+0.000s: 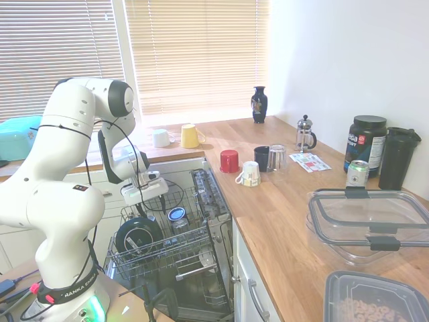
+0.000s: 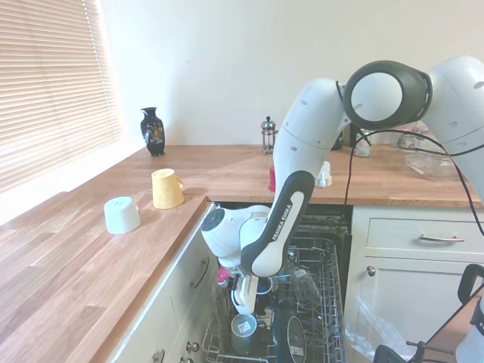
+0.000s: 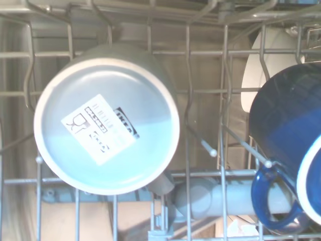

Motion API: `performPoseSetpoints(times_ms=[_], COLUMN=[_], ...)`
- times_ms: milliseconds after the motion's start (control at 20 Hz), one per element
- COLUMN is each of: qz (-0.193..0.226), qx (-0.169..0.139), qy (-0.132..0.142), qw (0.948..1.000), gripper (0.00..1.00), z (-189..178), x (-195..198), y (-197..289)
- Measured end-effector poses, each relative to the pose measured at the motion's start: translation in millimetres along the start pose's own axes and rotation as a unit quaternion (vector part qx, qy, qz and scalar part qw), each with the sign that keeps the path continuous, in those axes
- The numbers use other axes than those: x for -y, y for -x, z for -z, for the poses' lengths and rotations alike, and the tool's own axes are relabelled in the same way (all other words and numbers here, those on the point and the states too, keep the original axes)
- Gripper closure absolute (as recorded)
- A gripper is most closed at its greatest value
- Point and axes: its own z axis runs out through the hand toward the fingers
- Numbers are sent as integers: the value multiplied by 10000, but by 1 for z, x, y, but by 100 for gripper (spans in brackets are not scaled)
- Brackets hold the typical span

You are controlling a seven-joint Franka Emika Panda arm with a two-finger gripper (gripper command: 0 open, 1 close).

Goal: Unload the gray mug from the dishwasher

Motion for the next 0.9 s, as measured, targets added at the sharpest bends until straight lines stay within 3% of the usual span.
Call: performPoseSetpoints(times_ms=[200,550,900], qz=[161,299,529], qx=[71,307,163], qy=[36,-266,-588], qw=[9998,9987,9967], gripper=[0,0,0], z=[3,10,-19], x=[10,27,16], y=[9,21,21])
